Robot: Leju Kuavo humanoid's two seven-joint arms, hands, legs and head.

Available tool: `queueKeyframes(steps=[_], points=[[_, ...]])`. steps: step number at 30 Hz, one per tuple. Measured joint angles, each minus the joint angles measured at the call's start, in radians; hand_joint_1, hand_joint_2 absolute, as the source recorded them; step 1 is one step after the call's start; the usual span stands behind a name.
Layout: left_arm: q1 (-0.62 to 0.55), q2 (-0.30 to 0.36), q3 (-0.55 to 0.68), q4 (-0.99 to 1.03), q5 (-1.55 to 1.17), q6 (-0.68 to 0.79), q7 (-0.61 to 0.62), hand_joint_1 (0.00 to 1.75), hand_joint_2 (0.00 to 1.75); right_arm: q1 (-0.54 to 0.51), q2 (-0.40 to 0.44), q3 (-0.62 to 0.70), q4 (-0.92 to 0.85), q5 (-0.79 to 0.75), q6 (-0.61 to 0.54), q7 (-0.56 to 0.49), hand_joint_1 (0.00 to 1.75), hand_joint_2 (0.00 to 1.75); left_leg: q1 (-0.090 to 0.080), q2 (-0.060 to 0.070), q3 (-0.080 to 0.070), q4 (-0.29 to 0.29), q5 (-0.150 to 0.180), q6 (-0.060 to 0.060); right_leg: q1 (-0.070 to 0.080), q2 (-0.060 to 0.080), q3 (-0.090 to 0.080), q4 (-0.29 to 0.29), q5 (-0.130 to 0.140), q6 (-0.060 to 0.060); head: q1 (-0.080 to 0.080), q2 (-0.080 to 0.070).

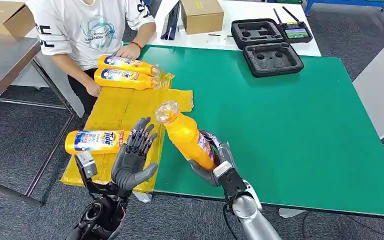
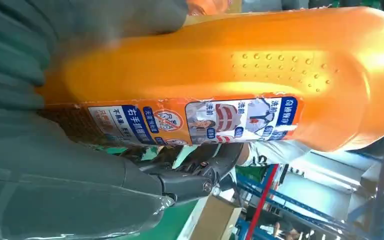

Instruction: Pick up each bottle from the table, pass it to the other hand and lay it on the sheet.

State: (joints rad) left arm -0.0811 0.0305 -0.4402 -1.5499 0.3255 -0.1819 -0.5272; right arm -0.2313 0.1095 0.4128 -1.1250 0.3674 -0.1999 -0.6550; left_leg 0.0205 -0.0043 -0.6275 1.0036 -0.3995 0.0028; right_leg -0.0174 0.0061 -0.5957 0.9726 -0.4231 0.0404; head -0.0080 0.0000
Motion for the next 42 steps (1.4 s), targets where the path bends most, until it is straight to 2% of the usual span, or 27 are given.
queueKeyframes(steps=[10,16,27,42], points=[[-0.029,0.000,-0.060,0.028,-0.061,-0.016,0.044,0.00,1.75,-0.027,0.046,0.010,0.031,-0.002,0.028,-0.001,1.75,1.75,0.000,0.000,0.000,0.000,0.000,0.000,0.000,0.000,0.000,0.000,0.000,0.000,0.000,0.000],[-0.106,-0.033,-0.086,0.143,-0.041,0.026,0.087,0.00,1.75,-0.038,0.061,0.015,0.038,-0.004,0.028,0.002,1.75,1.75,0.000,0.000,0.000,0.000,0.000,0.000,0.000,0.000,0.000,0.000,0.000,0.000,0.000,0.000],[-0.212,-0.077,-0.098,0.331,0.053,0.048,0.086,0.00,1.75,-0.038,0.066,0.055,0.041,0.013,0.030,0.015,1.75,1.75,0.000,0.000,0.000,0.000,0.000,0.000,0.000,0.000,0.000,0.000,0.000,0.000,0.000,0.000],[-0.184,-0.078,-0.053,0.274,0.101,0.091,0.024,0.00,1.75,-0.059,0.072,0.087,0.104,0.048,0.083,0.018,1.75,1.75,0.000,0.000,0.000,0.000,0.000,0.000,0.000,0.000,0.000,0.000,0.000,0.000,0.000,0.000]])
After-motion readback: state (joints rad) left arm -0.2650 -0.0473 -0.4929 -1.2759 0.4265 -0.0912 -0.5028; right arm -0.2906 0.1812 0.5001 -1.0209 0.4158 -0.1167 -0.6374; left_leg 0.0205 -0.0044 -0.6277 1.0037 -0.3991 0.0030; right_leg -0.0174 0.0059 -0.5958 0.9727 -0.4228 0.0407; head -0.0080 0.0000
